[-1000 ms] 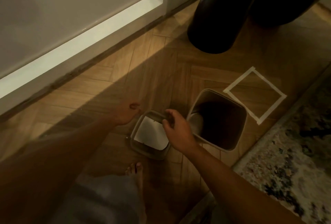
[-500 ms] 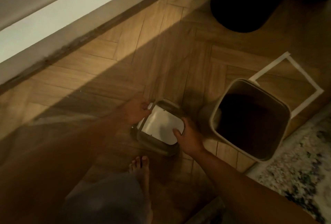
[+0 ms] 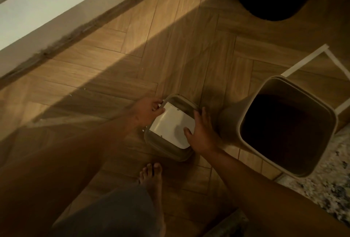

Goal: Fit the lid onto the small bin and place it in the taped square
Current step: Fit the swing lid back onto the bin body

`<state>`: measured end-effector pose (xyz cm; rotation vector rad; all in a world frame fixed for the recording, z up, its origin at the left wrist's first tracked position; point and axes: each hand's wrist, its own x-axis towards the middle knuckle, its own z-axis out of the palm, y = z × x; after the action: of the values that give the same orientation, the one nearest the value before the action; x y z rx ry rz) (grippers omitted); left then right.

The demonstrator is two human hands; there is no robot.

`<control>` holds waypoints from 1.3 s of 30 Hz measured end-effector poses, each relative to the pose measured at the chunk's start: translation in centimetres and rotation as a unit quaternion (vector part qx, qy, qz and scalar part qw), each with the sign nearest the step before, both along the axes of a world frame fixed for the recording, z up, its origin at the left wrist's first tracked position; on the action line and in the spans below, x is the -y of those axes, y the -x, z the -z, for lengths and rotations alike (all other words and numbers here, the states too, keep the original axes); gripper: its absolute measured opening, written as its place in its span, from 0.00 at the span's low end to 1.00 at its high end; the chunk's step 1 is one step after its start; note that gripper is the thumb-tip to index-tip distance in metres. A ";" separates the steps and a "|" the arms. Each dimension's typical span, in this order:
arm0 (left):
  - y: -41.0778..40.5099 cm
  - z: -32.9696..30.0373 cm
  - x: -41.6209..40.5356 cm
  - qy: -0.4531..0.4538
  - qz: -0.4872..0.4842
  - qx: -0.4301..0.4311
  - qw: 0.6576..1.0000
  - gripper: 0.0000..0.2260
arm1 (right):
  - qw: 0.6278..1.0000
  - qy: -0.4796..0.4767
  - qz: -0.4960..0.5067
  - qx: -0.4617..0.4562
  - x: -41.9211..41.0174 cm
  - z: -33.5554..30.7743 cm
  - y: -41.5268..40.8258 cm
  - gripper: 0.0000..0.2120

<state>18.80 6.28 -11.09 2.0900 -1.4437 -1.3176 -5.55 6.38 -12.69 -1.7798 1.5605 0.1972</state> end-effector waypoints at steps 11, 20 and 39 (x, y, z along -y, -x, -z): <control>-0.6 -2.8 -0.1 0.035 -0.036 -0.004 0.999 0.05 | 0.996 0.033 -0.053 0.063 -0.7 -4.6 -1.1 0.29; 1.7 -11.4 1.8 -0.004 -0.088 -0.068 0.994 0.02 | 0.986 0.037 -0.080 0.142 -3.5 -13.1 -1.2 0.24; 3.3 -21.1 0.5 0.008 -0.084 0.030 0.996 0.31 | 0.942 0.000 0.087 0.323 -3.8 -23.9 3.4 0.08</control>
<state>15.52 5.79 10.05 2.2043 -1.2639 -1.1859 -8.96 10.22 11.19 -1.4791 1.2137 -0.4360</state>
